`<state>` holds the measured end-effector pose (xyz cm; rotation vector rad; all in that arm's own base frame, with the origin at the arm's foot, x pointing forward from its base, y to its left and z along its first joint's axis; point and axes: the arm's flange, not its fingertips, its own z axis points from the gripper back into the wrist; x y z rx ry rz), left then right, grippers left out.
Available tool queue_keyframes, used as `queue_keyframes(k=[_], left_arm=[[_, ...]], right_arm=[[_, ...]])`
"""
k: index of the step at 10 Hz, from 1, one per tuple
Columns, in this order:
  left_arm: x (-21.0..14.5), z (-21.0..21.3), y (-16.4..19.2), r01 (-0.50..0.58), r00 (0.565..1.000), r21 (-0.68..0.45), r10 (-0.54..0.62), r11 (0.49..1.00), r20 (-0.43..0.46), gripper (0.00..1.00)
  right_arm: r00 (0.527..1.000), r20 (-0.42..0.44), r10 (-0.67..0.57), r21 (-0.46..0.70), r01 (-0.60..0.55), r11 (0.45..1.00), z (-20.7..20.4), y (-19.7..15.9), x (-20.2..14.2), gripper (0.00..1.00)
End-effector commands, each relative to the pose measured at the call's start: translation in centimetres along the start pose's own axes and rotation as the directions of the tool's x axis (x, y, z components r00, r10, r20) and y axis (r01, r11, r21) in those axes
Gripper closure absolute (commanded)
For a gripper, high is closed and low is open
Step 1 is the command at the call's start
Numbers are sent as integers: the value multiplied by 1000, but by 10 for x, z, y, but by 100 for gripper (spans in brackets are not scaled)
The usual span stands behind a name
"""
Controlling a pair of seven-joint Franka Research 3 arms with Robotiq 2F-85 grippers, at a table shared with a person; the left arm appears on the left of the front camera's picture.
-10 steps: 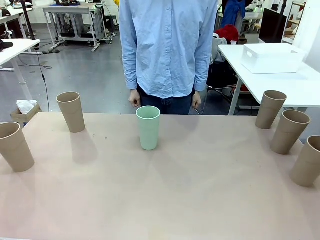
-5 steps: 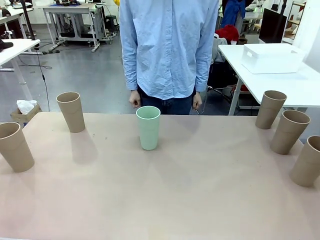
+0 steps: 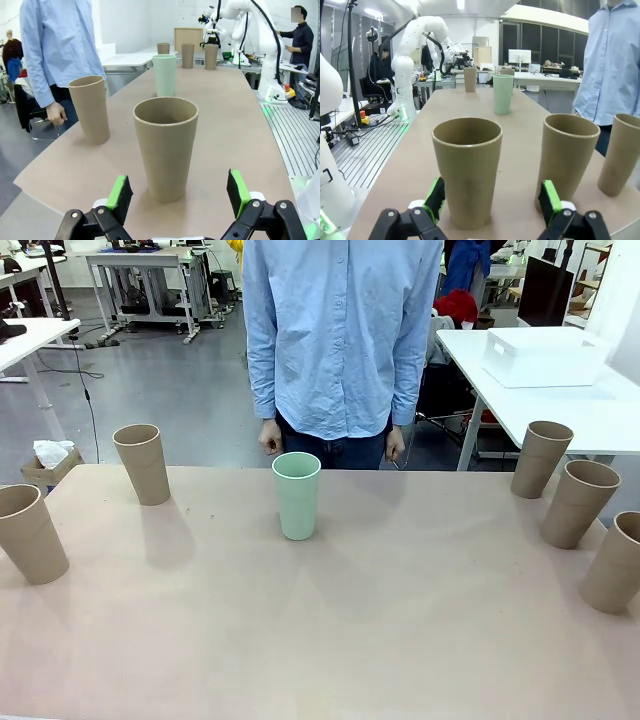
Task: Stack the cups and store them in the basket.
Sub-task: Pick up two Reusable plastic cups , one in each hand.
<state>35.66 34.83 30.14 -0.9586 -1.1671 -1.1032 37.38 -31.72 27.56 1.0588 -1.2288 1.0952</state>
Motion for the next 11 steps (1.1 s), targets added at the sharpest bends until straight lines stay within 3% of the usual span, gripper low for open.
queue_keyframes(k=[1,3,5,6,9,11], left_arm=[[-10,-4,15,50,998,-13,-50,999,31,0],[-20,-13,22,14,1000,-42,-13,999,26,0],[-17,-17,28,-31,998,-44,33,999,44,0],[-22,-19,23,-14,1000,-47,15,999,19,0],[-25,-20,25,-24,1000,-52,25,998,19,0],[-33,-32,27,17,999,-50,-14,999,52,0]], right_arm=[[998,-6,62,-7,-62,998,-9,23,-30,0],[999,-16,45,1,-45,999,-21,22,-34,0],[992,-127,-11,59,19,998,-23,23,-30,0],[1000,-11,21,1,-21,1000,-19,-8,-11,0],[999,-45,-13,15,13,1000,-20,-1,-19,0],[1000,-21,18,9,-18,1000,-27,-3,-20,0]])
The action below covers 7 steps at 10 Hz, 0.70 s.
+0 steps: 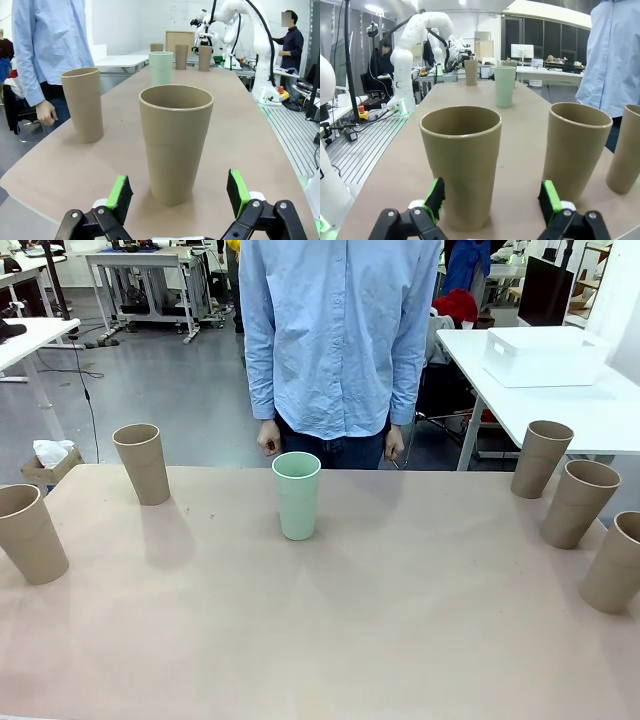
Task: Stack the cups and store them in the basket.
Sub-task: Pick up two Reusable plastic cups , one in each hand.
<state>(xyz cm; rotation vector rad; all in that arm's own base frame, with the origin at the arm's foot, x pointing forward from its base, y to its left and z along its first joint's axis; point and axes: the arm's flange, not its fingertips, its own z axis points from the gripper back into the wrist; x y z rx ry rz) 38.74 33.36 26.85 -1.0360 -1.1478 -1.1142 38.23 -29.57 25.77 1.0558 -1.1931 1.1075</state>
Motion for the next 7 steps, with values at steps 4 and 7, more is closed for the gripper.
queue_keyframes(k=[4,7], left_arm=[[-19,-22,7,47,999,-44,-47,998,14,0],[-31,-33,14,31,999,-81,-29,996,19,0]], right_arm=[[1000,-13,2,10,-2,1000,-6,-1,-8,0],[1000,-24,-8,15,8,1000,-8,1,-12,0]])
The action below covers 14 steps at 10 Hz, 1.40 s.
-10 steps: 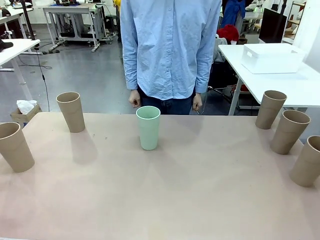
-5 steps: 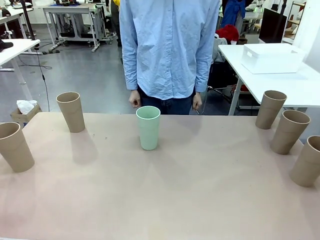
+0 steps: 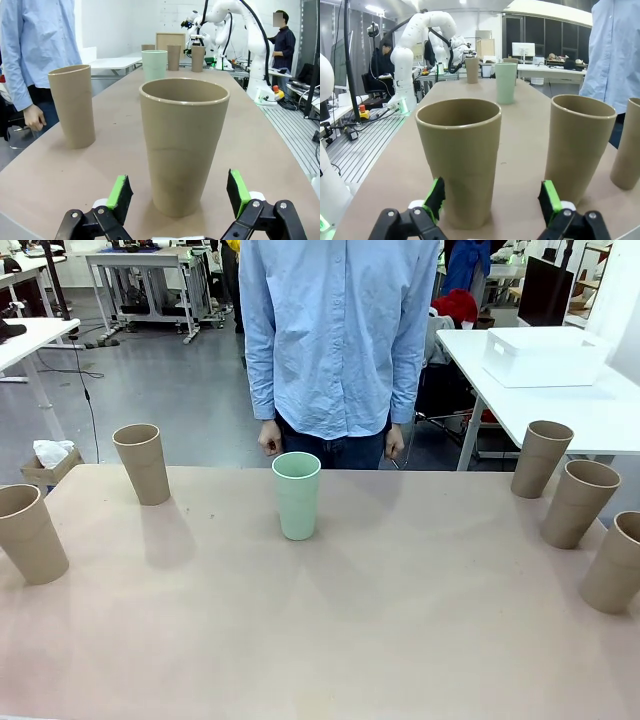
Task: Stack the cups and store them in the basket.
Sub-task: Pick up two Reusable plastic cups , one in each hand.
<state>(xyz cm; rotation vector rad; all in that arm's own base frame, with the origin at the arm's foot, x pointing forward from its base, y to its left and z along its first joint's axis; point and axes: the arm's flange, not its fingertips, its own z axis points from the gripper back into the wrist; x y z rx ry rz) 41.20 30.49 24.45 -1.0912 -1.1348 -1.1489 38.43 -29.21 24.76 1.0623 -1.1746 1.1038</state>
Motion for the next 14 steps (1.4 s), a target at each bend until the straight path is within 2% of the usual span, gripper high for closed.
queue_keyframes(k=[1,5,10,14], left_arm=[[-15,-2,-5,22,1000,-27,-22,999,6,0],[-23,-16,1,21,1000,-37,-21,999,11,0],[-25,-35,-13,27,998,-47,-25,999,55,0],[-26,-49,-11,20,999,-14,-19,1000,35,0]], right_arm=[[1000,-18,3,15,-3,1000,-4,2,-4,0],[1000,-14,-8,23,9,1000,-3,2,-8,0],[1000,-14,-22,27,22,999,-6,6,-12,0],[999,-12,-37,19,37,999,-6,4,-10,0]])
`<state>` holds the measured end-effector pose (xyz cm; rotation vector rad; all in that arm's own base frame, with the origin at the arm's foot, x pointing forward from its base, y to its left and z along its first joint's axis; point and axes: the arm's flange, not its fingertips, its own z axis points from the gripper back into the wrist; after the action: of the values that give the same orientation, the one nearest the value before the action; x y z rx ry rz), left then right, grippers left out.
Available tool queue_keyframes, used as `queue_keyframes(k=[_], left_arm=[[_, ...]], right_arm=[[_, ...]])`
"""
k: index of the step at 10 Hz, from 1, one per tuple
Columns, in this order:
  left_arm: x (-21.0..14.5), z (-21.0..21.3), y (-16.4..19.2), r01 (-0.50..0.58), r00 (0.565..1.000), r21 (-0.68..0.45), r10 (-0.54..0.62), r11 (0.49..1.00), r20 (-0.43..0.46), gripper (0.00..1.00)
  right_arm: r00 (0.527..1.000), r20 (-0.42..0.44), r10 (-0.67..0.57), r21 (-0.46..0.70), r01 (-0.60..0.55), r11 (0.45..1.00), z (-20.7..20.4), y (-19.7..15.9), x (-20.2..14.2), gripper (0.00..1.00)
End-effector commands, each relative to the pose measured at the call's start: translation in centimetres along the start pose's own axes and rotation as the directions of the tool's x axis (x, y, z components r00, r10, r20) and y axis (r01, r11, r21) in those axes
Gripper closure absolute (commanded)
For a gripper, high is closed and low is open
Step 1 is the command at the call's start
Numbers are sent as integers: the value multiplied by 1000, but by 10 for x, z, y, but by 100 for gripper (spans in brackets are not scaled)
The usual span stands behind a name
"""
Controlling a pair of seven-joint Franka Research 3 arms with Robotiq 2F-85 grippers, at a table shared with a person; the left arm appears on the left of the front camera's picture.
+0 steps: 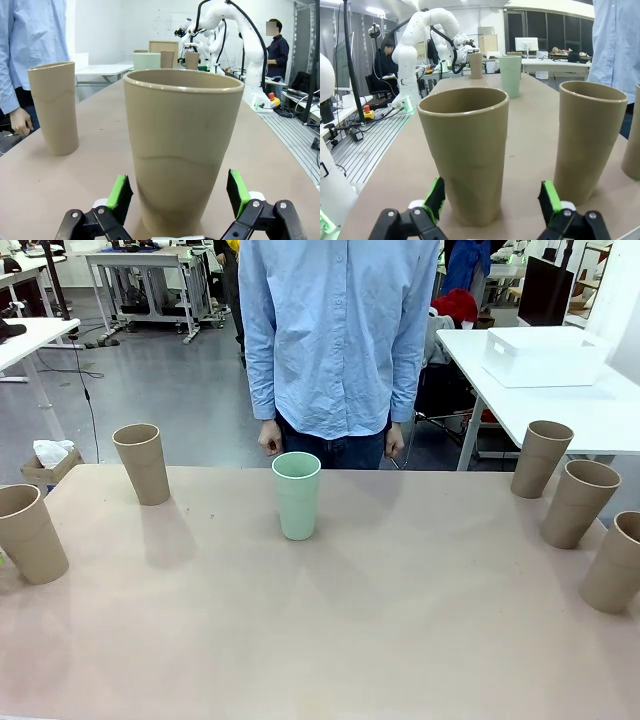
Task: Stack the cups and store them in the basket.
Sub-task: Pick up two Reusable plastic cups , one in each hand.
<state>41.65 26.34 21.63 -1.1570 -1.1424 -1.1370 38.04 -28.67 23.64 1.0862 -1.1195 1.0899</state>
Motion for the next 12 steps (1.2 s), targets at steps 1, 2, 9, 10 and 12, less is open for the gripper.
queue_keyframes(k=[1,2,9,10,12], left_arm=[[1,3,0,2,1000,-6,-2,1000,9,0],[1,3,0,2,1000,-6,-2,1000,9,0],[-11,-11,9,-49,999,-27,49,998,9,0],[-12,-11,10,-52,998,-32,53,998,19,0],[-13,-12,12,-58,998,-36,59,998,35,0]], right_arm=[[1000,9,10,-1,-10,1000,-1,-1,1,0],[1000,9,10,-1,-10,1000,-1,-1,1,0],[999,-51,4,113,2,994,-7,-14,-4,0],[999,-54,6,115,0,993,-7,-15,-5,0],[999,-36,1,109,3,994,-10,-19,-8,0]])
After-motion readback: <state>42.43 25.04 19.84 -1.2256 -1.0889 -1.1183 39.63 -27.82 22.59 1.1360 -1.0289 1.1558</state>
